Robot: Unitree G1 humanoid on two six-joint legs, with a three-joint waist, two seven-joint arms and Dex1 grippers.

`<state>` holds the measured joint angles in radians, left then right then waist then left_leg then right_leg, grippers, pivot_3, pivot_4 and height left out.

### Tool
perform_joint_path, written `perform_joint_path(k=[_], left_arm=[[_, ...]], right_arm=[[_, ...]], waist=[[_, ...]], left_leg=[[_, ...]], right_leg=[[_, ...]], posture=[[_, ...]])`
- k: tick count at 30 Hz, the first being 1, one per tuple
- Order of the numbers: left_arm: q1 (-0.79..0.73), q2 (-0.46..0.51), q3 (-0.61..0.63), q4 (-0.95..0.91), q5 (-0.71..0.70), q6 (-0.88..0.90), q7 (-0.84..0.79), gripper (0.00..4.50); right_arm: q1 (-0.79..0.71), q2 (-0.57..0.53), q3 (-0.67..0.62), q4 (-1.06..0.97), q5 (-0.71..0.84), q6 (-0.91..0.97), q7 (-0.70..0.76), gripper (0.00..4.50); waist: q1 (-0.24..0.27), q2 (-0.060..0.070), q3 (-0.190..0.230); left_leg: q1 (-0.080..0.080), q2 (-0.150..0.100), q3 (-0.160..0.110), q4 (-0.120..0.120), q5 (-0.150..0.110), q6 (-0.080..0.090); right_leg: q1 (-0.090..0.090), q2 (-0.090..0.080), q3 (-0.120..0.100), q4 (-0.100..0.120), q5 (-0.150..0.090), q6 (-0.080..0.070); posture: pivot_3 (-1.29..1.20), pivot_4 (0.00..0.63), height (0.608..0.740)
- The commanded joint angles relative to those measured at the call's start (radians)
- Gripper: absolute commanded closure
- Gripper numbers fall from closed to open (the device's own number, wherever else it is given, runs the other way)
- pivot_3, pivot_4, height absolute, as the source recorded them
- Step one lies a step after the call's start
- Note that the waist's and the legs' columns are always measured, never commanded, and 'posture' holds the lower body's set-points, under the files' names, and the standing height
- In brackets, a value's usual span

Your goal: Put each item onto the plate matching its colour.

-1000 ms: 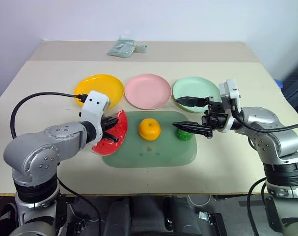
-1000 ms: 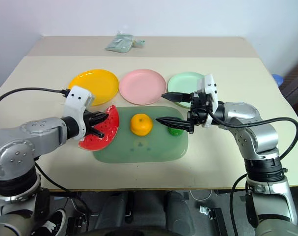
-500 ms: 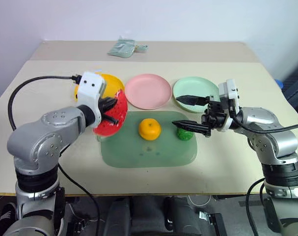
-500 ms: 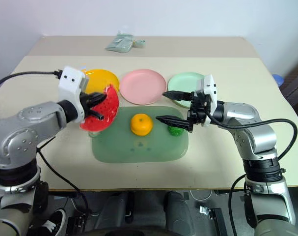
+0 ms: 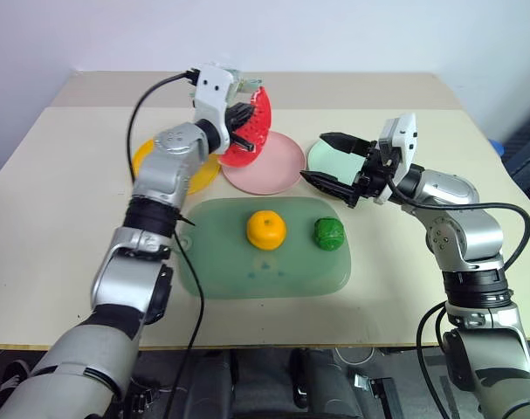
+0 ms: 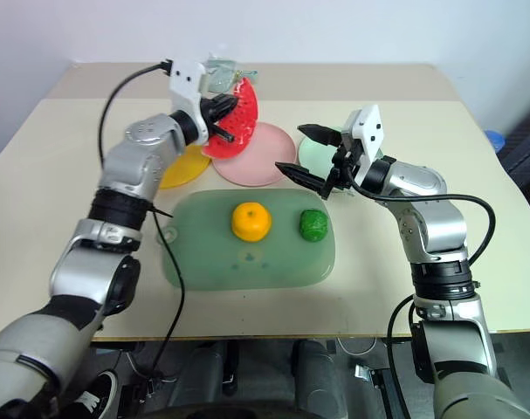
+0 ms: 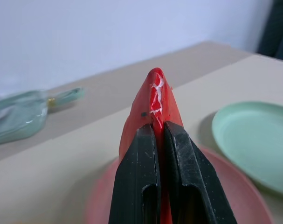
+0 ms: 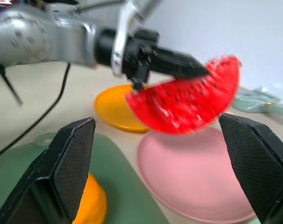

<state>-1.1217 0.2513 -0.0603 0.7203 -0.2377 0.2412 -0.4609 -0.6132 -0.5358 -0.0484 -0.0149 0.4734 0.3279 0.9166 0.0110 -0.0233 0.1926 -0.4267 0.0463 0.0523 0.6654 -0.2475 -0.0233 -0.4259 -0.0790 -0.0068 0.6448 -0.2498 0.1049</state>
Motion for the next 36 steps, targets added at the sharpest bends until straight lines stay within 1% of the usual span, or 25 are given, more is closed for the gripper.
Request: perform_joint_path(k=[1, 4, 7, 9, 10, 15, 16, 17, 19, 23, 26, 28, 31, 32, 34, 35, 36], left_arm=[[-0.07, -0.045, 0.021, 0.185, 0.04, -0.154, -0.025, 4.49], [-0.09, -0.059, 0.027, 0.267, 0.06, -0.217, -0.054, 4.49], [-0.103, -0.068, 0.057, 0.303, 0.038, -0.211, -0.105, 4.49], [-0.106, -0.064, 0.057, 0.318, 0.059, -0.229, -0.106, 3.77], [-0.108, -0.063, 0.061, 0.318, 0.063, -0.234, -0.107, 3.5], [-0.099, -0.049, 0.082, 0.273, 0.052, -0.227, -0.148, 1.07], [-0.091, -0.041, 0.082, 0.252, 0.054, -0.23, -0.157, 0.51], [-0.079, -0.031, 0.09, 0.209, 0.043, -0.222, -0.171, 0.05], [-0.048, -0.009, 0.106, 0.104, 0.015, -0.194, -0.208, 0.05], [0.054, 0.058, 0.123, -0.178, -0.075, -0.041, -0.325, 0.05], [0.127, 0.109, 0.135, -0.335, -0.124, 0.034, -0.377, 0.05], [0.185, 0.165, 0.142, -0.442, -0.205, 0.146, -0.469, 0.05], [0.273, 0.245, 0.135, -0.568, -0.294, 0.25, -0.598, 0.05], [0.319, 0.29, 0.118, -0.621, -0.32, 0.294, -0.657, 0.05], [0.381, 0.344, 0.088, -0.689, -0.343, 0.344, -0.724, 0.05], [0.399, 0.358, 0.077, -0.709, -0.345, 0.355, -0.738, 0.05], [0.42, 0.363, 0.059, -0.725, -0.342, 0.365, -0.743, 0.05]], right_arm=[[0.011, 0.002, -0.028, -0.04, -0.03, -0.02, -0.064, 0.16], [0.025, 0.001, -0.028, -0.045, -0.067, -0.042, -0.109, 0.16], [0.037, -0.001, -0.035, -0.062, -0.057, -0.032, -0.115, 0.16], [0.037, 0.0, -0.038, -0.063, -0.052, -0.025, -0.119, 0.16], [0.037, 0.001, -0.037, -0.064, -0.051, -0.024, -0.12, 0.16], [0.027, 0.01, -0.024, -0.054, -0.054, -0.031, -0.114, 0.16], [0.024, 0.013, -0.022, -0.051, -0.055, -0.033, -0.113, 0.16], [0.022, 0.016, -0.021, -0.05, -0.053, -0.034, -0.112, 0.16], [0.018, 0.021, -0.019, -0.048, -0.051, -0.033, -0.11, 0.16], [0.01, 0.024, -0.019, -0.041, -0.05, -0.033, -0.103, 0.16], [0.006, 0.024, -0.021, -0.036, -0.049, -0.033, -0.098, 0.16], [0.004, 0.025, -0.019, -0.035, -0.049, -0.032, -0.093, 0.16], [0.007, 0.02, -0.018, -0.037, -0.041, -0.026, -0.071, 0.16], [0.013, 0.007, -0.02, -0.039, -0.027, -0.009, -0.047, 0.16], [0.034, -0.03, -0.019, -0.049, -0.009, 0.012, 0.015, 0.16], [0.045, -0.05, -0.017, -0.055, -0.003, 0.017, 0.046, 0.16], [0.059, -0.085, -0.03, -0.061, 0.04, 0.067, 0.096, 0.16]], waist=[[0.0, 0.0, 0.0], [-0.002, 0.0, 0.0], [-0.003, 0.0, 0.0], [-0.001, 0.0, 0.0], [-0.001, 0.0, 0.0], [0.0, 0.0, 0.0], [0.0, 0.0, 0.0], [0.0, 0.0, 0.0], [-0.003, 0.0, 0.0], [-0.008, 0.0, 0.0], [-0.013, 0.0, 0.0], [-0.018, 0.0, 0.0], [-0.023, 0.0, 0.0], [-0.023, 0.0, 0.0], [-0.024, 0.001, 0.0], [-0.02, 0.001, 0.0], [-0.016, 0.001, 0.0]], left_leg=[[0.0, 0.0, 0.0, 0.0, 0.0, 0.0], [0.0, 0.0, 0.0, 0.0, 0.0, 0.0], [0.0, 0.0, 0.0, 0.0, 0.0, 0.0], [0.0, 0.0, 0.0, 0.0, 0.0, 0.0], [0.0, 0.0, 0.0, 0.0, 0.0, 0.0], [0.0, 0.0, 0.0, 0.0, 0.0, 0.0], [0.0, 0.0, 0.0, 0.0, 0.0, 0.0], [0.0, 0.0, 0.0, 0.0, 0.0, 0.0], [0.0, 0.0, 0.0, 0.0, 0.0, 0.0], [0.0, 0.001, 0.0, 0.0, 0.0, 0.0], [0.0, 0.001, 0.0, 0.0, 0.0, 0.0], [0.0, 0.001, 0.0, 0.0, 0.0, 0.0], [0.0, 0.001, 0.0, 0.0, 0.0, 0.0], [0.0, 0.001, 0.0, 0.0, 0.0, 0.0], [0.0, 0.001, 0.0, 0.0, 0.0, 0.0], [0.0, 0.001, 0.0, -0.001, 0.0, 0.0], [0.0, 0.001, -0.001, 0.0, 0.0, 0.0]], right_leg=[[0.0, 0.0, 0.0, 0.0, 0.0, 0.0], [0.0, 0.0, 0.0, 0.0, 0.0, 0.0], [-0.001, 0.0, 0.0, 0.001, 0.0, 0.0], [-0.001, 0.0, 0.0, 0.001, 0.0, 0.0], [-0.001, 0.0, 0.0, 0.001, 0.0, 0.0], [-0.001, 0.0, 0.0, 0.001, 0.0, 0.0], [-0.001, 0.0, 0.0, 0.001, 0.0, 0.0], [-0.001, 0.0, 0.0, 0.001, 0.0, 0.0], [-0.001, 0.0, 0.0, 0.001, 0.0, 0.0], [-0.001, 0.0, 0.0, 0.002, 0.0, 0.0], [-0.001, 0.0, 0.0, 0.002, 0.0, 0.0], [-0.001, 0.0, 0.0, 0.002, 0.0, 0.0], [-0.001, 0.0, 0.0, 0.002, 0.0, 0.0], [-0.001, 0.0, 0.0, 0.002, 0.0, 0.0], [-0.001, 0.0, 0.0, 0.002, 0.0, 0.0], [-0.001, 0.0, 0.0, 0.002, 0.0, 0.0], [-0.001, 0.0, 0.0, 0.002, 0.0, 0.0]], posture=[[0.0, 0.15, 0.74], [0.0, 0.15, 0.74], [0.0, 0.15, 0.74], [0.0, 0.15, 0.74], [0.0, 0.15, 0.74], [0.0, 0.15, 0.74], [0.0, 0.15, 0.74], [0.0, 0.15, 0.74], [0.0, 0.15, 0.74], [0.0, 0.15, 0.74], [0.0, 0.15, 0.74], [0.0, 0.15, 0.74], [0.0, 0.15, 0.74], [0.0, 0.15, 0.74], [0.0, 0.15, 0.74], [0.0, 0.15, 0.74], [0.0, 0.15, 0.74]])
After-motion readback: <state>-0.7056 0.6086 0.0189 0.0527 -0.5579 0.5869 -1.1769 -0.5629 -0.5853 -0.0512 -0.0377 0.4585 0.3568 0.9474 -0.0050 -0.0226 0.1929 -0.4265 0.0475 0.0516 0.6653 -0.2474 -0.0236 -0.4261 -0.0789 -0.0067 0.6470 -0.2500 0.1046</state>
